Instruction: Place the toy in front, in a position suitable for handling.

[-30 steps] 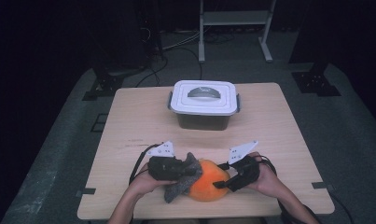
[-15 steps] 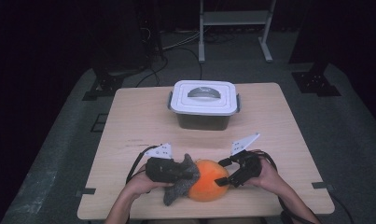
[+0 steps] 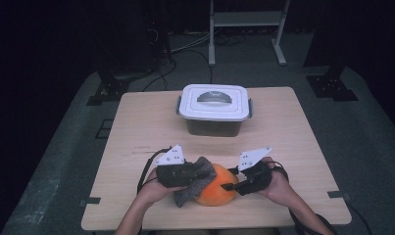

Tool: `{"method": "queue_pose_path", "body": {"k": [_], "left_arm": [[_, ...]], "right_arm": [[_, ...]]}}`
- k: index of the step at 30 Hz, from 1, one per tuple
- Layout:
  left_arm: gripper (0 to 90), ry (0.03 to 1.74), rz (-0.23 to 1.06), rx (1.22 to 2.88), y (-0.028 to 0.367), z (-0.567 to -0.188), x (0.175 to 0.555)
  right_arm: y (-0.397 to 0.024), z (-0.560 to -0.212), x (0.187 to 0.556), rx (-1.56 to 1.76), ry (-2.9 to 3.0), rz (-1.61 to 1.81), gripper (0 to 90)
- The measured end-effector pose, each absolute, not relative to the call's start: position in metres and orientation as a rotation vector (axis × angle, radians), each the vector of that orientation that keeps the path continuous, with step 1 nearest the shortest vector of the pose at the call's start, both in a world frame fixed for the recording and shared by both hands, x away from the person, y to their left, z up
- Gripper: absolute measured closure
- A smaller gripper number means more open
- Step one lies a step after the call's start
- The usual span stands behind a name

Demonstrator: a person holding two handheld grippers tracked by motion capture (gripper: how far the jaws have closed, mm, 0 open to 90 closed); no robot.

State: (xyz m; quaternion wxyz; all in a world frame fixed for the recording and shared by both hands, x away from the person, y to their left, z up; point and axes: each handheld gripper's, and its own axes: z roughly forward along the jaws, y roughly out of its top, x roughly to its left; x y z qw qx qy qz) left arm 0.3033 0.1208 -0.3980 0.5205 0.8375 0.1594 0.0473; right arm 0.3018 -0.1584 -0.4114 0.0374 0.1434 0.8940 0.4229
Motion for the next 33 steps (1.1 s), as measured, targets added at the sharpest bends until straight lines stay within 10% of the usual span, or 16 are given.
{"method": "queue_pose_path", "body": {"k": [33], "left_arm": [[70.9,0.48,0.027,1.939,0.142,-0.415,0.313]], "right_arm": [[-0.176,-0.414,0.301,0.465,2.674,1.283,48.3]]}}
